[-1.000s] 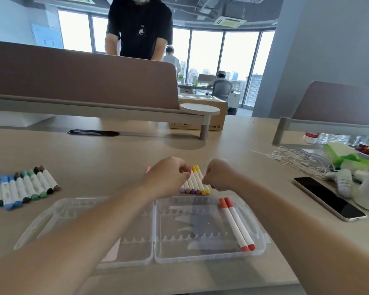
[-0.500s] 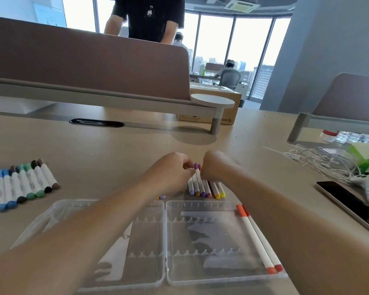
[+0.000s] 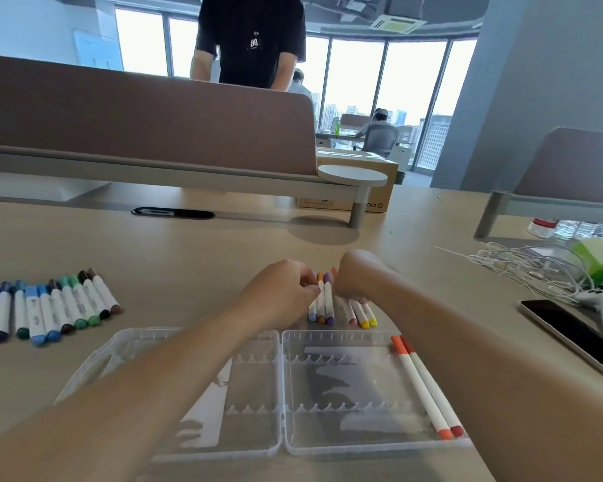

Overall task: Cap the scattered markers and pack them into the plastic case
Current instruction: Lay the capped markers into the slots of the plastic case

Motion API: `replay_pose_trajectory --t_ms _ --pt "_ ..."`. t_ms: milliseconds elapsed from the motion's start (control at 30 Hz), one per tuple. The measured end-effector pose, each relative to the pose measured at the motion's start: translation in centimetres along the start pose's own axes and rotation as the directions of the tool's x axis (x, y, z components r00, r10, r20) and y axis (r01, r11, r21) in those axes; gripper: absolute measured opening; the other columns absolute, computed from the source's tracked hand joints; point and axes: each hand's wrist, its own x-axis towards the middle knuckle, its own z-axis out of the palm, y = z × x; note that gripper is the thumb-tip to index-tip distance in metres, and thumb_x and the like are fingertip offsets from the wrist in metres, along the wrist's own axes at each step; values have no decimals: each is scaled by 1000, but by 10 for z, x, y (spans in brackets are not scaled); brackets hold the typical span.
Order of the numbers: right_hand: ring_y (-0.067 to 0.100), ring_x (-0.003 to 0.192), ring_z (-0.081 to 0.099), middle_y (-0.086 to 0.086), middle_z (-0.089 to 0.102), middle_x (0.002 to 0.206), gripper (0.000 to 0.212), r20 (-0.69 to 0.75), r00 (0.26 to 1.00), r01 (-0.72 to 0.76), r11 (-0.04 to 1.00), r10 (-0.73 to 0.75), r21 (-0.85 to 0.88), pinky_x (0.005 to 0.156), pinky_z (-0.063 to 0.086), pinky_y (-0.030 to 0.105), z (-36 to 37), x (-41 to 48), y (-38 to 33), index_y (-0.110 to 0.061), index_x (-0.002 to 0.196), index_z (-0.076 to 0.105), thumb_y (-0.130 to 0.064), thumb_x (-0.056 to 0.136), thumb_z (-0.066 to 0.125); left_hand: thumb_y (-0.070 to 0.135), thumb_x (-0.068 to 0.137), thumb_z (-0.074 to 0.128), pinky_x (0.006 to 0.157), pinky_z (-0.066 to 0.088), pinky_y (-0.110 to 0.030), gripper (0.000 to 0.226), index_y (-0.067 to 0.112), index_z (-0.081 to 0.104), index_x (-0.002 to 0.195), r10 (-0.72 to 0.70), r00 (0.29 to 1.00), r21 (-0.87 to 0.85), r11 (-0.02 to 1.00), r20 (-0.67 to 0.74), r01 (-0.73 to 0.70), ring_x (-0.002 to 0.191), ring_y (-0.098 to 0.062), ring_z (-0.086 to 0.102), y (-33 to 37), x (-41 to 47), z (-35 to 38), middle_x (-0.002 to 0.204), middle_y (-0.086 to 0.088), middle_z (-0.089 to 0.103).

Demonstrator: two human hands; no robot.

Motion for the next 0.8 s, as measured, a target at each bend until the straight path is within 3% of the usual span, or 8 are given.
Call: replay_pose_trajectory --t_ms 133,267,333,400,467,533,600,800 --pt "20 66 59 9 64 79 15 49 999 13 997 -16 73 69 55 26 -16 -35 19 1 87 68 -8 87 56 37 95 53 82 47 -37 27 19 72 89 22 998 33 999 65 -24 70 -18 59 14 -11 6 76 4 69" --pt "18 42 45 6 54 53 27 135 990 26 988 -47 152 46 39 21 -20 -76 47 -8 53 58 -8 80 56 43 95 57 84 22 -16 28 24 67 113 94 978 139 983 188 -121 108 -1 46 39 -28 18 110 14 60" --pt "16 35 40 5 51 48 28 183 982 19 989 -46 143 39 32 16 -18 -92 59 -9 52 55 -9 80 56 44 94 58 91 32 -18 33 21 64 118 116 963 137 979 243 -152 120 -8 50 46 -33 30 114 11 59" --pt "15 32 38 5 49 47 28 201 979 15 991 -42 136 39 31 16 -16 -104 69 -10 53 53 -12 81 55 40 94 58 90 44 -26 37 22 59 126 104 961 166 975 256 -150 113 -20 59 52 -38 42 121 3 63" --pt "14 32 37 4 48 46 30 215 976 15 990 -46 141 39 30 16 -14 -114 78 -11 53 51 -15 83 54 36 95 56 96 44 -30 42 23 53 135 110 961 238 956 254 -172 117 -21 56 58 -43 51 131 -1 59" --pt "13 31 37 2 49 45 32 229 972 20 989 -54 146 38 29 16 -13 -122 87 -11 53 52 -15 85 55 30 98 51 93 42 -20 41 24 50 138 179 955 289 926 235 -245 121 -18 52 64 -51 57 138 0 53" --pt "14 34 37 3 50 48 33 245 967 27 989 -62 145 38 29 16 -11 -127 93 -10 55 53 -17 87 55 20 100 45 70 35 3 36 20 52 135 265 935 291 899 234 -328 112 -11 52 69 -56 60 140 2 49" --pt "13 35 34 3 47 49 40 347 936 12 990 -61 141 40 27 19 -3 -133 97 -11 55 49 -27 92 54 16 100 45 76 37 -3 29 16 57 127 277 910 195 918 308 -346 100 -12 58 76 -66 68 126 1 56"
